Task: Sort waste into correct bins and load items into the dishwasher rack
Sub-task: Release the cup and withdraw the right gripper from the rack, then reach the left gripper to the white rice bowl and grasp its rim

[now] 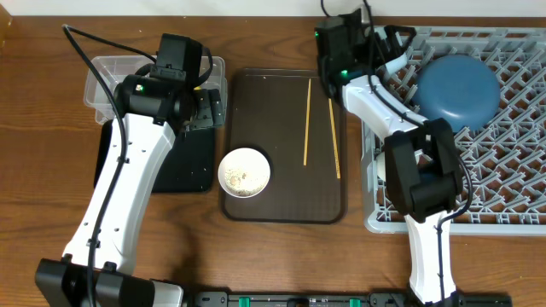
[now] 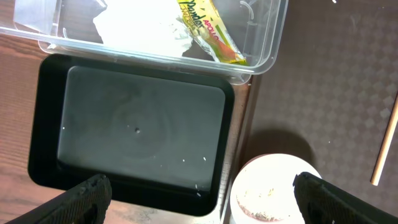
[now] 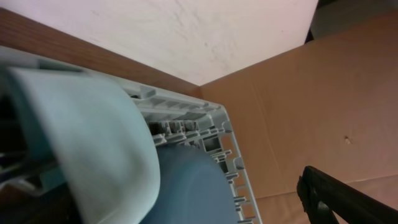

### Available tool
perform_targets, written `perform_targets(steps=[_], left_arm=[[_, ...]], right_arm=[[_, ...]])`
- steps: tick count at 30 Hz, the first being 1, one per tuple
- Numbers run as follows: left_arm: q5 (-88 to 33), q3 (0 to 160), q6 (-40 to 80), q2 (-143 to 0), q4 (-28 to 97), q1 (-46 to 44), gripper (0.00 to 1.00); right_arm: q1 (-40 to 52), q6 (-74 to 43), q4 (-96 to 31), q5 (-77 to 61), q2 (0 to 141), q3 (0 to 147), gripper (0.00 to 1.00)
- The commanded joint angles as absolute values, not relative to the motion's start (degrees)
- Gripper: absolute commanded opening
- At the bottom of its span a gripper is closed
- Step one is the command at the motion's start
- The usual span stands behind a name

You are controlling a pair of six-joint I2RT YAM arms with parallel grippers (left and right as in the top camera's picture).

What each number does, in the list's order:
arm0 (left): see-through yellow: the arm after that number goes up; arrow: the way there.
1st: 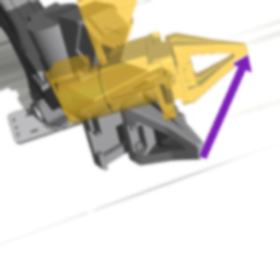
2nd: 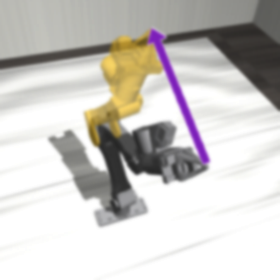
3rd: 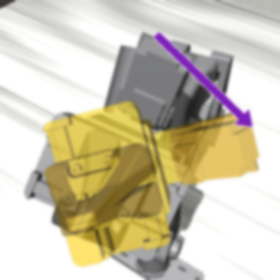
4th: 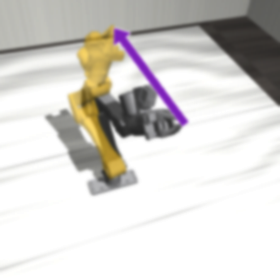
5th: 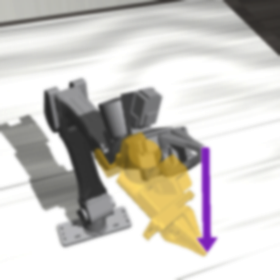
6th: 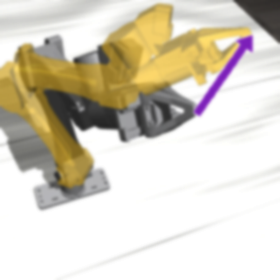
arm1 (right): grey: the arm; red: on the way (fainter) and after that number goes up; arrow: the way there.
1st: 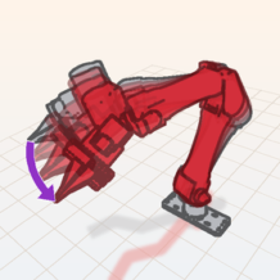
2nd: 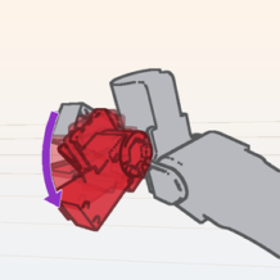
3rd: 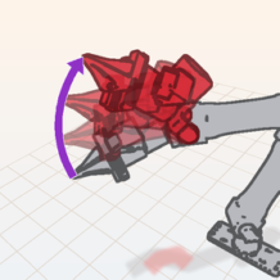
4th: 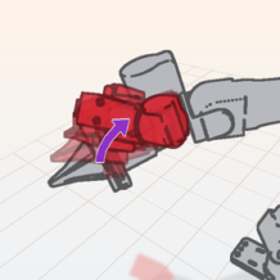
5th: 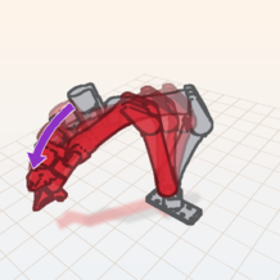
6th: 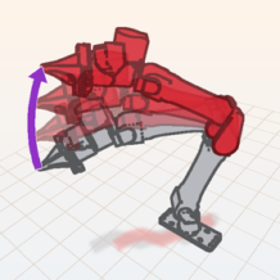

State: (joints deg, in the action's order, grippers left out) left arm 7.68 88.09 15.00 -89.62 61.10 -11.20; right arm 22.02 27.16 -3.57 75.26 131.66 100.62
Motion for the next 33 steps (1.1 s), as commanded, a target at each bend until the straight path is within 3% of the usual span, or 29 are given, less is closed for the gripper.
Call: perform_targets(steps=[1, 10, 14, 20, 24, 33], left_arm=[[8.01, 88.73, 15.07, -89.95, 61.23, -11.0, 0.96], [8.01, 88.73, 15.07, -89.95, 61.23, -11.0, 0.96], [8.01, 88.73, 15.07, -89.95, 61.23, -11.0, 0.96], [8.01, 88.73, 15.07, -89.95, 61.23, -11.0, 0.96], [5.96, 88.73, 16.71, -89.95, 60.31, -11.0, 0.98], [-5.69, 88.73, 17.98, -89.95, 59.66, -11.11, 0.98]], right_arm=[[23.31, 27.09, -3.79, 78.02, 131.85, 100.73, 0.99], [24.58, 26.61, -4.16, 73.25, 125.01, 100.73, 0.99], [24.58, 21.69, -10.24, 66.32, 119.26, 100.73, 0.99], [23.35, 1.98, -34.06, 29.54, 110.65, 100.73, 0.99], [21.47, -4.78, -41.78, 7.57, 108.16, 100.73, 0.99], [14.5, -6.31, -49.95, -7.94, 101.58, 100.73, 0.99]])
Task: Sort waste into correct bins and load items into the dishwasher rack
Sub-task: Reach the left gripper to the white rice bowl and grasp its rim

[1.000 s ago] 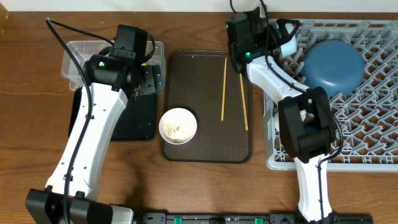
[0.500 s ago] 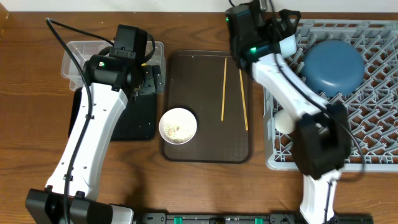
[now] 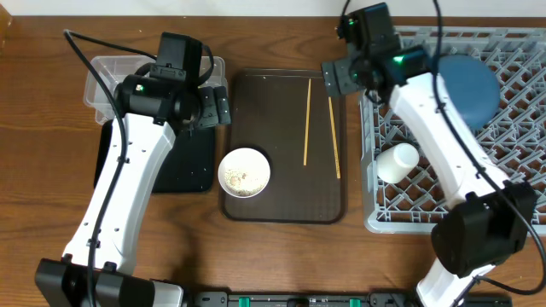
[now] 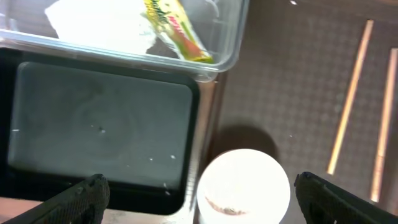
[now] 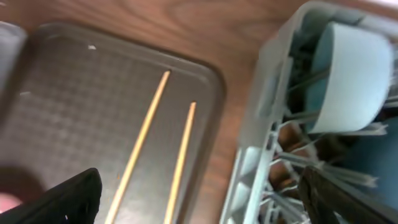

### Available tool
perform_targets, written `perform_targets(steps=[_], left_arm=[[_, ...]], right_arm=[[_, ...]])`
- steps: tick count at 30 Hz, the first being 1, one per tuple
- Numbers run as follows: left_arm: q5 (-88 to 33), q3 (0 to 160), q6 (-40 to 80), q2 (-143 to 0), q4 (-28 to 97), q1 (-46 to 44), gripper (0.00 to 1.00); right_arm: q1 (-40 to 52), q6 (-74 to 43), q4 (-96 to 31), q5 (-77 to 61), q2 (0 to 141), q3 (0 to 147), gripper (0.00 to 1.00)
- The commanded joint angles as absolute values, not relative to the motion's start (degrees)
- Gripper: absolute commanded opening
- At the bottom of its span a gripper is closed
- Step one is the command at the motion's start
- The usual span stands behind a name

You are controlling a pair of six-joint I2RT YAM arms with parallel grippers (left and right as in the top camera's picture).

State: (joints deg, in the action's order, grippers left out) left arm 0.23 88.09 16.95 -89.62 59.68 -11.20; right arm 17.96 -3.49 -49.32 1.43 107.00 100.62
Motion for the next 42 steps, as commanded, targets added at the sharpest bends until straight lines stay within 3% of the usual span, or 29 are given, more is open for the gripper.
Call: perform_targets(steps=[1, 7, 12, 17, 27, 36, 42], left_arm=[[-8.71, 88.73, 17.34, -90.08, 59.51, -11.16, 0.98], [-13.43, 88.71, 12.69, -92.14, 59.51, -16.64, 0.98], [-8.56, 88.6, 13.21, -97.01, 59.53, -23.81, 0.84], [-5.3, 88.6, 16.45, -103.7, 59.4, -26.89, 0.72], [-6.63, 88.55, 20.45, -114.04, 57.82, -27.94, 0.49], [-6.33, 88.55, 21.12, -117.93, 57.47, -30.33, 0.36], [-2.07, 88.47, 25.98, -117.93, 57.56, -30.3, 0.2]], right_arm=[[13.02, -8.08, -50.43, -7.99, 100.47, 100.73, 0.99], [2.15, -13.47, -54.33, -7.99, 94.45, 100.73, 0.99], [-3.2, -12.99, -58.87, -7.99, 92.27, 100.73, 0.99], [-3.75, -10.59, -61.84, -7.94, 92.25, 100.71, 0.9], [-3.73, -10.63, -62.67, -7.97, 92.25, 100.71, 0.87], [-3.73, -10.63, -62.63, -7.94, 92.25, 100.71, 0.87], [-3.73, -10.63, -62.63, -7.94, 92.25, 100.71, 0.87]])
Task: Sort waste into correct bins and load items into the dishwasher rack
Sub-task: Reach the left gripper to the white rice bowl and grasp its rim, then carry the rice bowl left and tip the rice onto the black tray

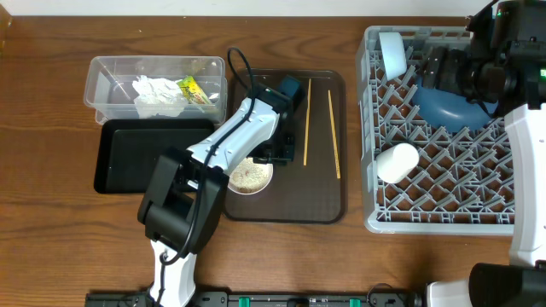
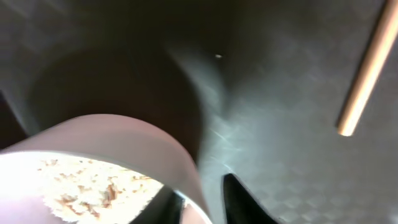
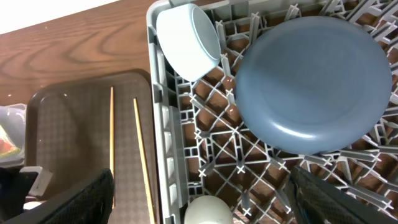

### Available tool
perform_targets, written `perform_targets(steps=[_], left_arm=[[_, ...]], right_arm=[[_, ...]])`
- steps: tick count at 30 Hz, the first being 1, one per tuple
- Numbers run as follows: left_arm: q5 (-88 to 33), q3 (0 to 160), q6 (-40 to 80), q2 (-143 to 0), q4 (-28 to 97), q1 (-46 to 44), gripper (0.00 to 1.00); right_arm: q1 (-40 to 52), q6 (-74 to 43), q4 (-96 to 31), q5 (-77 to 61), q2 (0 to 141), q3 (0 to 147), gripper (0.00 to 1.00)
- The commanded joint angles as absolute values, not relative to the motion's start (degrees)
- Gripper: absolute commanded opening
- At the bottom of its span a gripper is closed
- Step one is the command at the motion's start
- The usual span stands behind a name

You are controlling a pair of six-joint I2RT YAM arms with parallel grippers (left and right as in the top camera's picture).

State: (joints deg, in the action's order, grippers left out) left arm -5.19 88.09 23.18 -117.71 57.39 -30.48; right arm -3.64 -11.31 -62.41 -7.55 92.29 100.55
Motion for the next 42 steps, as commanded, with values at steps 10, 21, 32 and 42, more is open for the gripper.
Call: perform_targets(steps=[10, 21, 32, 42], left_arm=[[-2.04, 84.4, 29.28, -117.95, 52.47, -30.35, 0.11], [-2.87, 83.83, 29.26, -117.05, 52.01, -30.3, 0.06], [-7.03, 84.62, 26.39, -105.58, 57.69, -28.69, 0.06], [-21.67, 84.6, 15.0, -93.73, 63.59, -14.11, 0.06]], right_arm=[[-3.73, -10.61, -62.67, -7.94, 92.25, 100.71, 0.87], [-3.73, -10.61, -62.72, -7.9, 92.25, 100.71, 0.88], [-3.73, -9.32, -62.81, -7.31, 92.25, 100.71, 0.88], [-3.73, -9.32, -63.46, -7.33, 92.25, 100.71, 0.88]])
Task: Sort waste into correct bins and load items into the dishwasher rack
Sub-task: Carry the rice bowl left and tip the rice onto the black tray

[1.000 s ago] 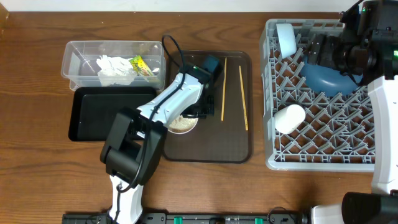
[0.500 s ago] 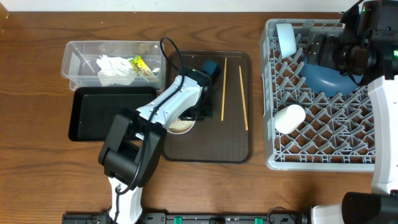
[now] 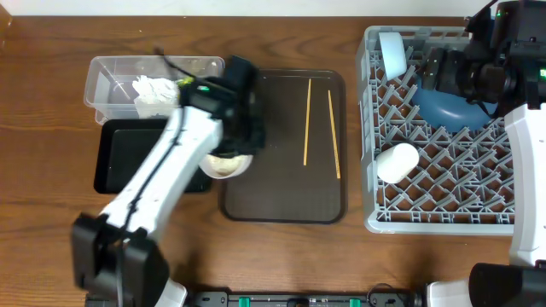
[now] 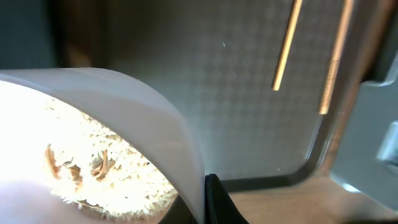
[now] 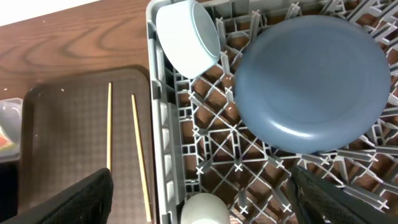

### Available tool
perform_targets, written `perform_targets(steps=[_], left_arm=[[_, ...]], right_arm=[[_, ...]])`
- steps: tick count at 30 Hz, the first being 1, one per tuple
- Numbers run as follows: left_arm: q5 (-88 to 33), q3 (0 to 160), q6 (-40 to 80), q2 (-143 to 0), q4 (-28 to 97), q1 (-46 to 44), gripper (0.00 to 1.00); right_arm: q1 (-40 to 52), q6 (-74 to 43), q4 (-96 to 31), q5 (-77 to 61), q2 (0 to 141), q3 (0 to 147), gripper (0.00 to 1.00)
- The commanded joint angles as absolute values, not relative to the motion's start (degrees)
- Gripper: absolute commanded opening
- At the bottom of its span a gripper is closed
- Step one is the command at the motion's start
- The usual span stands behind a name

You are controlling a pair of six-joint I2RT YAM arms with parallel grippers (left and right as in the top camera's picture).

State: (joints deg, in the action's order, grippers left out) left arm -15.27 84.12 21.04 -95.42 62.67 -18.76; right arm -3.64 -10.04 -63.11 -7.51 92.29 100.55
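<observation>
A white bowl (image 3: 223, 164) with rice scraps (image 4: 93, 165) hangs at the left edge of the brown tray (image 3: 286, 192), partly over the black bin (image 3: 141, 158). My left gripper (image 3: 247, 143) (image 4: 202, 202) is shut on its rim. Two chopsticks (image 3: 307, 119) (image 4: 287, 45) lie on the tray. At the right stands the dishwasher rack (image 3: 444, 217), which holds a blue plate (image 5: 311, 81), a light blue bowl (image 5: 186, 37) and a white cup (image 3: 397, 162). My right gripper (image 5: 202, 199) hovers open high above the rack.
The clear bin (image 3: 102, 72) behind the black one holds crumpled paper (image 3: 153, 89) and a yellow wrapper. Wooden table surrounds everything. The rack's front half has free slots.
The bowl stood on the tray with my left fingers at its rim. Now it is gripped and sits further left, at the tray's edge by the black bin. The right arm is unchanged.
At first my left gripper hung open over the bins, and the right one was close against the light blue bowl at the rack's back corner. Then the right arm was clear of it. Later the right gripper was high above the rack, the left at the bowl's rim, which it now holds.
</observation>
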Motion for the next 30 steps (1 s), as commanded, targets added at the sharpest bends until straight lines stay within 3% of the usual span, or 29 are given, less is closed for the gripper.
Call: perform_targets(steps=[1, 18, 30], left_arm=[[-23.79, 84.6, 13.43, -93.51, 63.9, -12.03, 0.06], [-66.0, 75.48, -10.33, -95.0, 63.26, 21.58, 0.06], [-88.68, 72.2, -13.06, -105.25, 59.44, 32.34, 0.06]], right_arm=[[-3.73, -9.3, -63.59, -7.31, 92.25, 100.71, 0.88], [-3.73, -8.88, -65.17, -7.33, 92.25, 100.71, 0.89], [-3.68, -8.88, -65.58, -7.33, 92.25, 100.71, 0.89]])
